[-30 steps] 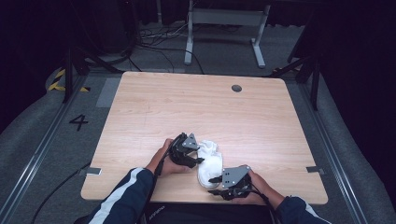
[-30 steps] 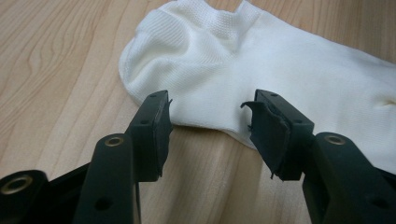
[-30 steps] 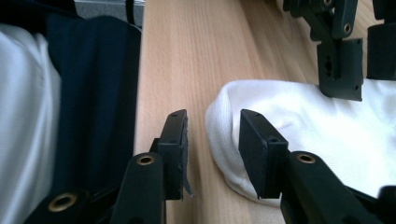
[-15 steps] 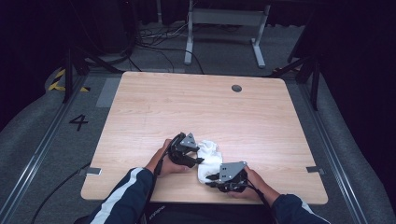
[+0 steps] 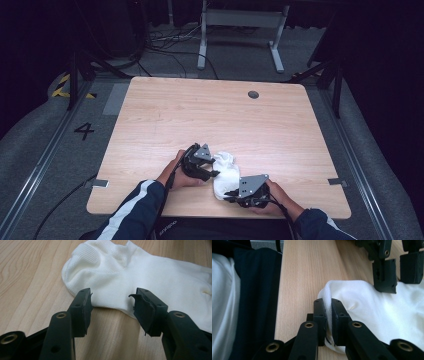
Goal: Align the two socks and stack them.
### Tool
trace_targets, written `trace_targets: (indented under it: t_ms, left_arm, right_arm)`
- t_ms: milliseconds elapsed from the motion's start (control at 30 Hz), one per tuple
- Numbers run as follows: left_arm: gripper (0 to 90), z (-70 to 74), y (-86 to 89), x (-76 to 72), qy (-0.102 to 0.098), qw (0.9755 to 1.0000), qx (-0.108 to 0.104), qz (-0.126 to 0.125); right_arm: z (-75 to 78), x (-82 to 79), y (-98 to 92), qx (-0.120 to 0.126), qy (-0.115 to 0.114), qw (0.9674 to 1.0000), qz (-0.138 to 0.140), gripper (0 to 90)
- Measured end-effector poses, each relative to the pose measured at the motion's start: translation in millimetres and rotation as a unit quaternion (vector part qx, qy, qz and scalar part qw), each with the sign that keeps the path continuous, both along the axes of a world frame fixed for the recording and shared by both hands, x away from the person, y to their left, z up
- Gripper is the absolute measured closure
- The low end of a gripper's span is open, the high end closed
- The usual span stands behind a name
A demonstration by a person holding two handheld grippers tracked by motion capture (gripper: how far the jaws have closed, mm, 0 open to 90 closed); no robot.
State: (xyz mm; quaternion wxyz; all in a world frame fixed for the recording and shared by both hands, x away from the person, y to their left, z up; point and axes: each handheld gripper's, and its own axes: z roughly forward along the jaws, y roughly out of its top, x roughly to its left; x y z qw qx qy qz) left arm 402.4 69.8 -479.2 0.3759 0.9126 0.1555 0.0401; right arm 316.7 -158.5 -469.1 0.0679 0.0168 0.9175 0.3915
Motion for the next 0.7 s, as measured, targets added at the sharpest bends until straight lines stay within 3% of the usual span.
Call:
trace_targets:
  t_ms: [233, 400, 700]
  left_arm:
    - [47.7, 0.2, -6.1, -5.3, -0.003, 1.0000, 0.002, -0.005]
    - [47.8, -0.8, -9.6, -7.5, -0.004, 1.0000, -0.002, -0.008]
    - [47.7, -0.8, -12.4, -11.8, -0.005, 0.9998, -0.002, -0.017]
  right_arm:
    - [12.2, -3.6, -9.1, 0.017, -0.004, 0.9998, -0.006, 84.1]
    - [15.1, -8.3, -9.7, 0.010, -0.006, 0.9998, -0.013, 84.1]
    - [23.5, -13.0, -12.1, 0.018, -0.011, 0.9995, -0.022, 84.1]
